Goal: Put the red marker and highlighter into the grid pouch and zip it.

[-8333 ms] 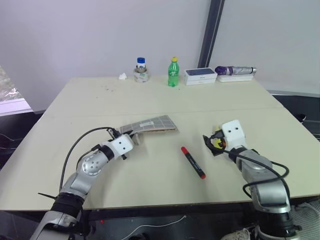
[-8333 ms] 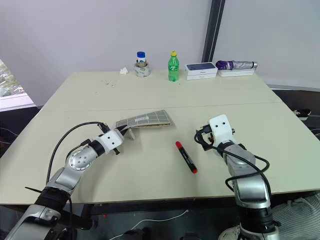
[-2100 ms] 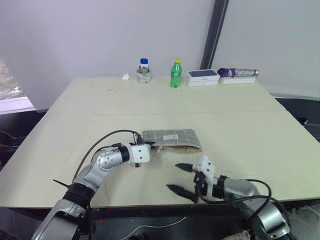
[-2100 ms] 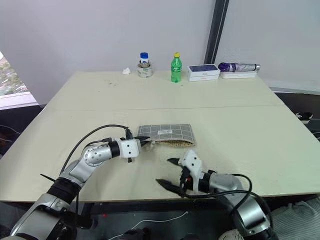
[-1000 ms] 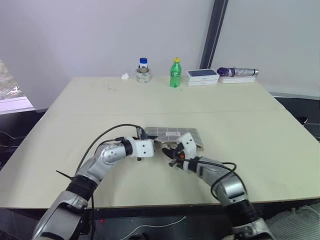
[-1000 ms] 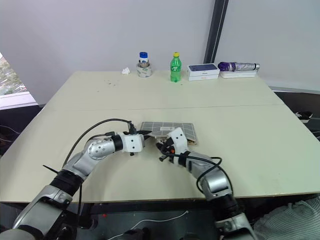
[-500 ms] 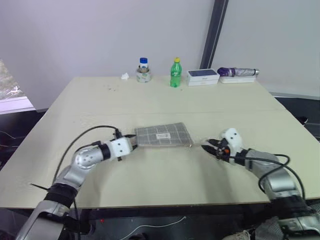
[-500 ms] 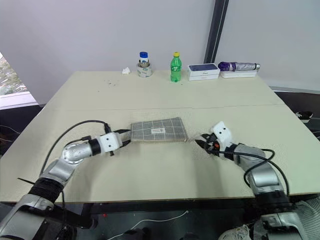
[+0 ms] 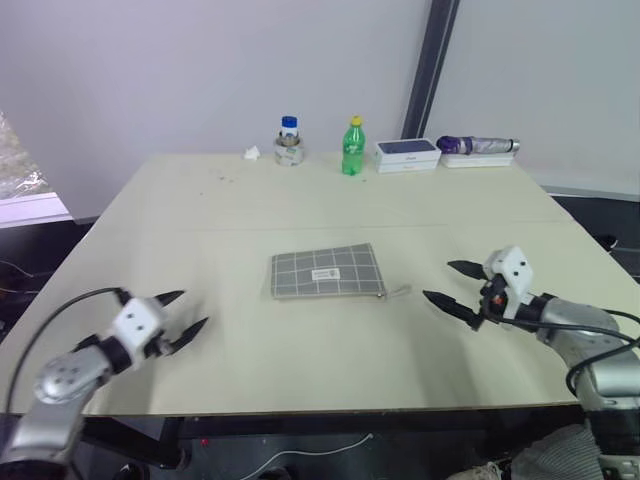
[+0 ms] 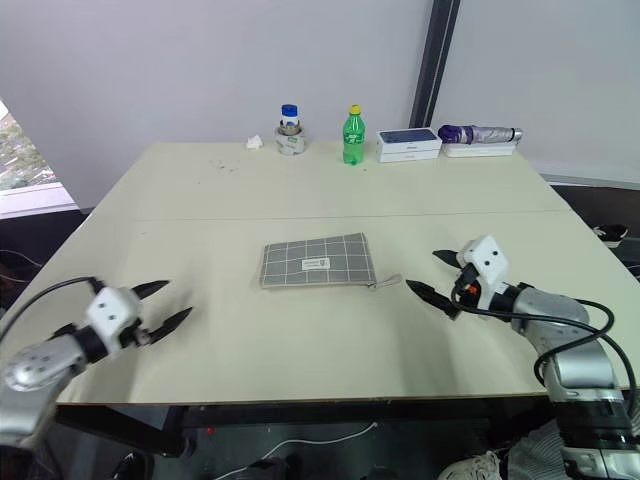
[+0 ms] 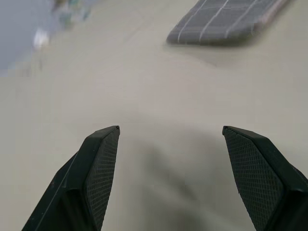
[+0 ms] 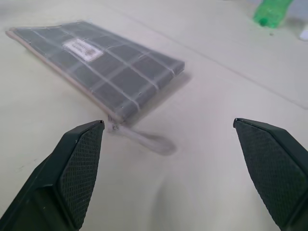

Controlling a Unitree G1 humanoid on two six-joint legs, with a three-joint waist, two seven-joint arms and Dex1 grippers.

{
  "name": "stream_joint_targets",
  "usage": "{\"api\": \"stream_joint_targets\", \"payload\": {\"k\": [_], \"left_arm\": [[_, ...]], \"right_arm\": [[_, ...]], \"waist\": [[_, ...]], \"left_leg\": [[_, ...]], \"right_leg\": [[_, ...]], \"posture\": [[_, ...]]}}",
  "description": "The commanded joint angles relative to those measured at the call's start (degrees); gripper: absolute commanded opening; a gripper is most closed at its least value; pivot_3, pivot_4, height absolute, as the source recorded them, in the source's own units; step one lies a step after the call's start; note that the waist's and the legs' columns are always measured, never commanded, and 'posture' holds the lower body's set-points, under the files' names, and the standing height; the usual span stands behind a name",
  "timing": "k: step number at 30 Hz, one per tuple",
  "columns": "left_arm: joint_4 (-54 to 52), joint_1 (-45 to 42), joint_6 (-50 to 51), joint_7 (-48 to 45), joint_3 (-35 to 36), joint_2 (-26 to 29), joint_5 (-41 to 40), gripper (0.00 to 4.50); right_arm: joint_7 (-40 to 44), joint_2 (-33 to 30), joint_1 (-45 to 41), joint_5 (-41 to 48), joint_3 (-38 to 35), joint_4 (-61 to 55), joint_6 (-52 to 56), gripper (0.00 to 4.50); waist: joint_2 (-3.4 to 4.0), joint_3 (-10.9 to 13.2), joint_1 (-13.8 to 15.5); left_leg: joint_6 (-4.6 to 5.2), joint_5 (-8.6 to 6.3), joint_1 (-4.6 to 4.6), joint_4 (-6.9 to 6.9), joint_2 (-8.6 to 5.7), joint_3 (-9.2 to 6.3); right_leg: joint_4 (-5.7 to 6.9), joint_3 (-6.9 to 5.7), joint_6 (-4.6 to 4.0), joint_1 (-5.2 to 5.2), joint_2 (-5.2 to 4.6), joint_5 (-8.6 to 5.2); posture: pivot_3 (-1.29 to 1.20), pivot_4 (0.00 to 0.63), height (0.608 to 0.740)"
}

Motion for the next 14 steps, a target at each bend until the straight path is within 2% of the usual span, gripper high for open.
{"api": "stream_joint_targets", "payload": {"k": [1,6,14], "left_arm": [[-3.6,1.9,6.7,0.3,7.4,0.8,-6.7,3.6],[-4.3,3.2,7.3,-0.2,11.0,0.5,-6.7,3.6],[-3.5,3.1,5.7,-0.9,11.3,-0.2,-5.1,3.6]], "right_arm": [[1.9,-3.0,1.0,-0.8,-1.0,0.2,-1.3,4.47],[2.1,-3.0,-1.9,-2.5,0.5,3.3,-3.2,4.47],[0.2,-0.5,1.6,-2.5,2.6,-3.2,-1.7,4.47]], "waist": [[0.04,0.0,0.1],[0.07,0.0,-0.2],[0.07,0.0,-0.2]], "left_leg": [[0.0,0.0,0.0,0.01,-0.02,0.0],[0.0,0.0,0.03,0.02,0.01,0.03],[0.04,-0.04,0.0,-0.06,0.0,0.06]], "right_leg": [[-0.01,0.0,0.0,-0.01,-0.03,0.0],[-0.01,-0.01,-0.02,0.03,-0.01,0.0],[-0.12,0.0,-0.02,0.03,-0.02,0.0]], "posture": [[0.0,0.15,0.74],[0.0,0.15,0.74],[0.0,0.15,0.74]]}}
